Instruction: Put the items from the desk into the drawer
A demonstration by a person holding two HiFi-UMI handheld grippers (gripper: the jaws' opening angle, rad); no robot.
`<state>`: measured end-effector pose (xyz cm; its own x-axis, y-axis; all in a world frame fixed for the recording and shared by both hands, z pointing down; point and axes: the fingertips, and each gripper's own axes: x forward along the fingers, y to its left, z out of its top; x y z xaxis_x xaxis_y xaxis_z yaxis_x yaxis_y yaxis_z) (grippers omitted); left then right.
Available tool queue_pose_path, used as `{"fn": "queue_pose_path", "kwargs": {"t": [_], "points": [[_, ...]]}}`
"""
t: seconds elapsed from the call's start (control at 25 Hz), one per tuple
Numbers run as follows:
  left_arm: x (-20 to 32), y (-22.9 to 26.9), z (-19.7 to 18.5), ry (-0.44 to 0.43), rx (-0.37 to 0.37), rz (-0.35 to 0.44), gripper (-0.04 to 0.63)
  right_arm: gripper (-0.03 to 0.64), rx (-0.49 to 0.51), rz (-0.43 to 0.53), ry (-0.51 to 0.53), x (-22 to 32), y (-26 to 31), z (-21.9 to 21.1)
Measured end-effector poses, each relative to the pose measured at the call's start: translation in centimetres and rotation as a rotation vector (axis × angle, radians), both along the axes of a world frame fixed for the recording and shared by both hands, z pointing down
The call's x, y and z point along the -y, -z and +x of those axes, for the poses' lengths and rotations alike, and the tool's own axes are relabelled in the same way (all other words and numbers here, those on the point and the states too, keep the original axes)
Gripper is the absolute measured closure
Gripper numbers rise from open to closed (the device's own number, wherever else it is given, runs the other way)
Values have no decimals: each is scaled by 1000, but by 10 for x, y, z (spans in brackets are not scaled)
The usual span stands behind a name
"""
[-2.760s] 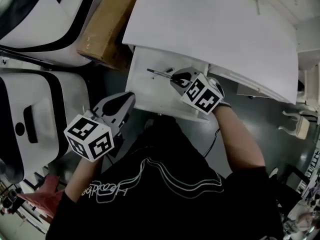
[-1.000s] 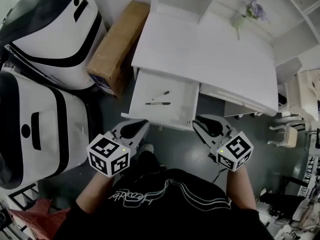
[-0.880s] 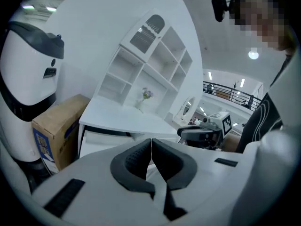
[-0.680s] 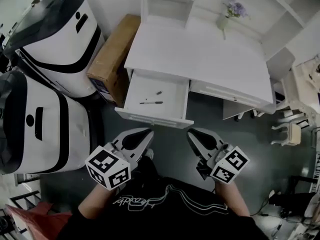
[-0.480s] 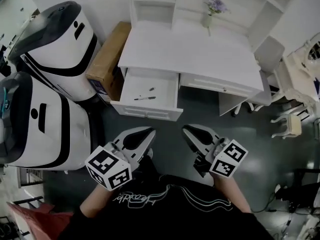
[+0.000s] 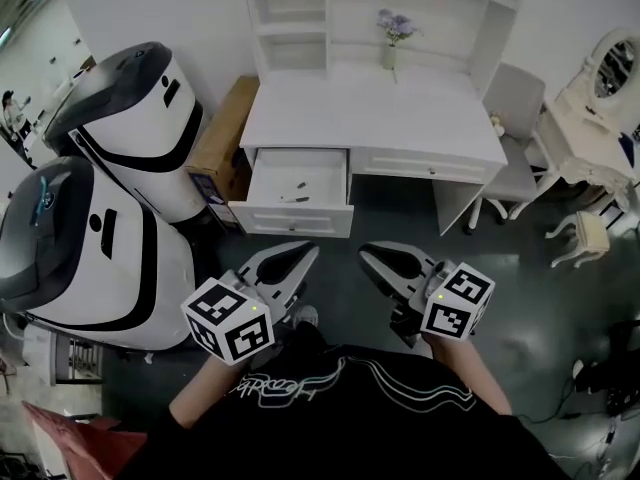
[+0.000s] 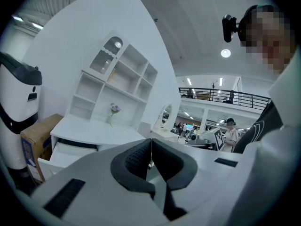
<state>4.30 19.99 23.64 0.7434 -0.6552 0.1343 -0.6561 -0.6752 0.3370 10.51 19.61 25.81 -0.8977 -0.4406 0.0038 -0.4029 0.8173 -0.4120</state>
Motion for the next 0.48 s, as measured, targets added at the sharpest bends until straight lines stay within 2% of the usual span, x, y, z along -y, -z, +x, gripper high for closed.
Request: {"fn": "queue_pose_path", "kwargs": {"t": [0.48], "points": [[-43,28,14,-24,1,93,574,563,-61,136,-26,-42,31,13]]}}
